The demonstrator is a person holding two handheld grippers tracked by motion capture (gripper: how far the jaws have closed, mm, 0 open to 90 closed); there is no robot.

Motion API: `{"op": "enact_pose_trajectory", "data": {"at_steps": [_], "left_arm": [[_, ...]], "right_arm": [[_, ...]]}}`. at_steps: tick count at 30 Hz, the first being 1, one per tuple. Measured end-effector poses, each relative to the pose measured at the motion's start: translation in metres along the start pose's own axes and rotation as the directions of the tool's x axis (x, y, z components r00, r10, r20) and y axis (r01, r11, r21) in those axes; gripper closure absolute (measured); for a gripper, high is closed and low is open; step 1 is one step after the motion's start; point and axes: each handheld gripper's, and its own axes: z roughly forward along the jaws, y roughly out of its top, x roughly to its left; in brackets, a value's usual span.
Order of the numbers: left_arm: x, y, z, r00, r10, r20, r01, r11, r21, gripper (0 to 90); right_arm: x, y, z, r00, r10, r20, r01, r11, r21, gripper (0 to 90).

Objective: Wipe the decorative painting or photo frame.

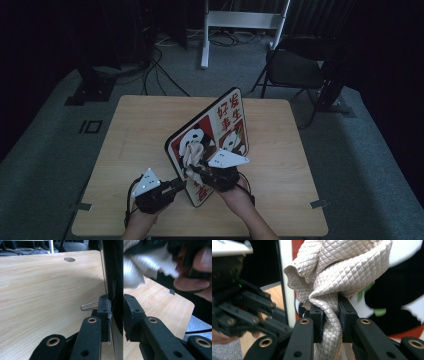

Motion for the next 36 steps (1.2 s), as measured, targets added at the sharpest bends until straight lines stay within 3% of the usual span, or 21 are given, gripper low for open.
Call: {"op": "enact_pose_trajectory", "data": {"at_steps": [9,27,36], "left_arm": [[-0.001,0.0,0.0,1.0,0.002,0.001,-0.002,1.0,-0.001,78.0],[-0.001,0.0,0.0,1.0,0.002,-0.002,-0.002,1.0,0.0,78.0],[-0.001,0.0,0.0,1.0,0.002,-0.002,-0.002,1.0,0.001,78.1]], "right_arm": [[-0.004,-0.027,0.002,0.9986,0.052,-0.009,-0.051,0.998,0.038,76.7],[0.001,-0.07,0.008,0.9968,0.077,-0.024,-0.073,0.989,0.129,76.7],[0.003,-0.09,0.012,0.9968,0.078,-0.019,-0.073,0.979,0.189,76.7]]}}
